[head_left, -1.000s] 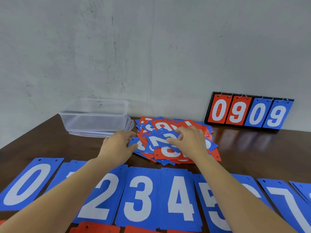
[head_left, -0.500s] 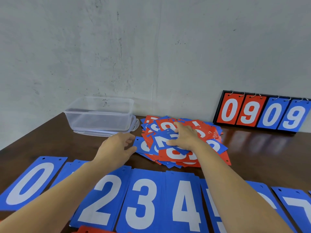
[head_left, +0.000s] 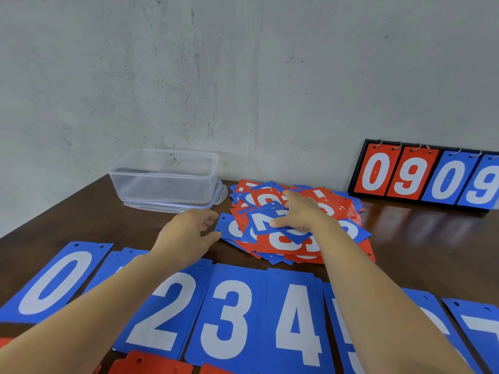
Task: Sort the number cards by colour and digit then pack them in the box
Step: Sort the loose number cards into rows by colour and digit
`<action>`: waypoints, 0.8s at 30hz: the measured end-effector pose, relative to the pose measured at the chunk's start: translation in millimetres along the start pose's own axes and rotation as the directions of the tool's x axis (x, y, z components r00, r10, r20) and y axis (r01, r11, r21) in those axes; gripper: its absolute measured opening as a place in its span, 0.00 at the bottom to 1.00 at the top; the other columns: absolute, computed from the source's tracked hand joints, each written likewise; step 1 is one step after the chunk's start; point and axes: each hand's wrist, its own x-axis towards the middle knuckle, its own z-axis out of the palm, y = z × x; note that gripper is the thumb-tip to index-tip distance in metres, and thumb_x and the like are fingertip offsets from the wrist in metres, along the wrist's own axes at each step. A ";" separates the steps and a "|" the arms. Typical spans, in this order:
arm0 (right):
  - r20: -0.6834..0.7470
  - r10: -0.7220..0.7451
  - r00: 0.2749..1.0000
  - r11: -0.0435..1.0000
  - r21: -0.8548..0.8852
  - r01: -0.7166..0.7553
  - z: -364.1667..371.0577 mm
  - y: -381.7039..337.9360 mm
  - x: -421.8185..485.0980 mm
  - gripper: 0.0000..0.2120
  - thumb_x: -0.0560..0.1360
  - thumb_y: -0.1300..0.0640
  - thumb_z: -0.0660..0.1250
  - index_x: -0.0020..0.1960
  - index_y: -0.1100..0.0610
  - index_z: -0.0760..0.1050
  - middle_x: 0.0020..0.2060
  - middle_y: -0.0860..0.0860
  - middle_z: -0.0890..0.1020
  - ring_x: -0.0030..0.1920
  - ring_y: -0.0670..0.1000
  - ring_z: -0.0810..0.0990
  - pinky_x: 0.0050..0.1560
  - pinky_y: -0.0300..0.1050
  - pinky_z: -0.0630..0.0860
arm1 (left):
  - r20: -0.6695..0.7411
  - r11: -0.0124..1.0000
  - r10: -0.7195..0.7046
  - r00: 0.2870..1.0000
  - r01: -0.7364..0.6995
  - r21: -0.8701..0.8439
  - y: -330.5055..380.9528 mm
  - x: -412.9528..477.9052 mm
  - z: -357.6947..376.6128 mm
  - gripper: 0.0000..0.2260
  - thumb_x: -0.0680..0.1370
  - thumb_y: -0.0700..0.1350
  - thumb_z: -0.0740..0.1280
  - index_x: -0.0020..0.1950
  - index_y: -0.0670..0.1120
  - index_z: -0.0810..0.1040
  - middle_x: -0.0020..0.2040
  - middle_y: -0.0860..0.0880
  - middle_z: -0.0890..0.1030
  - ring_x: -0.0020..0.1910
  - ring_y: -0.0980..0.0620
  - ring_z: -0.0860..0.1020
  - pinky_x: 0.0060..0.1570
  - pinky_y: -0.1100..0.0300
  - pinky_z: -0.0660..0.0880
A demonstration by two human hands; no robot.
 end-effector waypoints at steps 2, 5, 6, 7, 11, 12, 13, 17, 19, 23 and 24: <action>0.003 -0.014 1.000 1.000 0.004 0.014 -0.7 -1.2 -2.0 0.46 0.69 0.41 0.73 0.78 0.54 0.54 0.74 0.52 0.66 0.72 0.55 0.66 0.70 0.52 0.66 | -0.006 1.000 0.000 1.000 0.000 0.001 0.9 -0.5 -0.1 0.21 0.78 0.49 0.68 0.70 0.50 0.71 0.62 0.52 0.78 0.59 0.56 0.76 0.60 0.60 0.73; -0.020 -0.039 0.999 0.999 -0.010 0.038 0.0 -2.5 -5.8 0.43 0.71 0.42 0.72 0.77 0.54 0.56 0.72 0.52 0.68 0.71 0.55 0.68 0.69 0.52 0.68 | -0.003 1.000 0.000 1.000 0.000 0.010 4.1 -1.9 1.2 0.22 0.78 0.49 0.68 0.71 0.50 0.70 0.63 0.52 0.77 0.60 0.55 0.76 0.60 0.60 0.73; -0.032 -0.049 0.998 0.999 -0.012 0.048 0.3 -3.3 -7.3 0.41 0.71 0.43 0.72 0.76 0.54 0.57 0.72 0.52 0.68 0.70 0.55 0.69 0.68 0.51 0.68 | 0.003 1.000 0.001 1.000 -0.001 0.017 4.7 -2.4 1.7 0.22 0.78 0.50 0.68 0.71 0.50 0.70 0.63 0.52 0.77 0.60 0.56 0.75 0.60 0.59 0.74; -0.045 -0.060 0.997 0.998 -0.014 0.060 0.9 -3.9 -8.8 0.40 0.71 0.43 0.72 0.76 0.54 0.58 0.72 0.52 0.68 0.70 0.55 0.69 0.67 0.51 0.68 | 0.010 1.000 0.001 1.000 -0.001 0.023 4.9 -2.9 2.1 0.22 0.78 0.50 0.68 0.72 0.50 0.69 0.64 0.53 0.77 0.60 0.56 0.75 0.60 0.59 0.74; -0.073 -0.095 0.993 0.995 0.006 0.096 0.5 -8.5 -13.3 0.37 0.71 0.48 0.73 0.74 0.53 0.60 0.71 0.52 0.68 0.68 0.54 0.70 0.64 0.49 0.70 | 0.012 1.000 0.003 1.000 -0.003 0.028 5.2 -2.7 1.5 0.22 0.78 0.50 0.68 0.71 0.50 0.70 0.63 0.53 0.78 0.59 0.56 0.76 0.59 0.60 0.74; -0.087 -0.103 0.991 0.995 0.009 0.104 0.2 -10.2 -14.0 0.37 0.71 0.49 0.74 0.74 0.53 0.60 0.70 0.52 0.68 0.67 0.54 0.70 0.62 0.49 0.72 | 0.007 1.000 0.008 1.000 -0.008 0.027 5.6 -2.2 1.0 0.22 0.78 0.50 0.68 0.71 0.50 0.70 0.63 0.53 0.78 0.59 0.56 0.76 0.59 0.61 0.74; -0.107 -0.107 0.988 0.994 0.001 0.108 -0.1 -11.7 -14.9 0.37 0.70 0.49 0.74 0.74 0.53 0.60 0.70 0.53 0.68 0.67 0.54 0.70 0.62 0.49 0.73 | 0.001 1.000 0.014 1.000 -0.014 0.022 6.5 -1.6 0.3 0.21 0.78 0.50 0.68 0.71 0.50 0.70 0.62 0.53 0.78 0.58 0.56 0.76 0.58 0.61 0.73; -0.132 -0.052 0.990 0.996 0.065 0.061 -0.4 -10.6 -16.4 0.41 0.68 0.52 0.75 0.75 0.50 0.56 0.71 0.53 0.65 0.68 0.56 0.68 0.65 0.55 0.70 | 0.001 1.000 0.025 1.000 -0.025 -0.011 11.4 1.9 -1.7 0.21 0.77 0.49 0.69 0.70 0.50 0.71 0.61 0.52 0.79 0.56 0.56 0.77 0.58 0.60 0.75; -0.131 0.010 0.991 0.982 0.186 0.014 -2.3 -4.6 -18.0 0.39 0.69 0.57 0.73 0.75 0.49 0.57 0.70 0.51 0.67 0.67 0.55 0.69 0.66 0.56 0.69 | 0.010 0.999 0.031 0.999 -0.031 -0.015 13.9 4.0 -2.1 0.22 0.77 0.49 0.69 0.70 0.49 0.71 0.61 0.51 0.79 0.57 0.55 0.77 0.59 0.59 0.75; -0.137 0.066 0.988 0.879 0.477 0.007 -14.4 7.6 -27.6 0.32 0.72 0.65 0.70 0.72 0.52 0.64 0.67 0.51 0.71 0.63 0.54 0.73 0.57 0.47 0.72 | 0.014 0.999 0.040 0.999 -0.040 -0.030 20.5 6.6 -1.9 0.21 0.78 0.49 0.68 0.70 0.49 0.72 0.61 0.50 0.79 0.57 0.54 0.77 0.59 0.57 0.76; -0.132 0.058 0.990 0.841 0.541 0.023 -20.3 8.6 -31.4 0.28 0.72 0.67 0.70 0.69 0.54 0.68 0.65 0.53 0.74 0.59 0.54 0.75 0.52 0.45 0.74 | 0.021 0.998 0.040 0.999 -0.039 -0.046 22.2 7.6 -1.6 0.20 0.78 0.49 0.68 0.69 0.49 0.72 0.61 0.50 0.79 0.57 0.54 0.77 0.59 0.56 0.76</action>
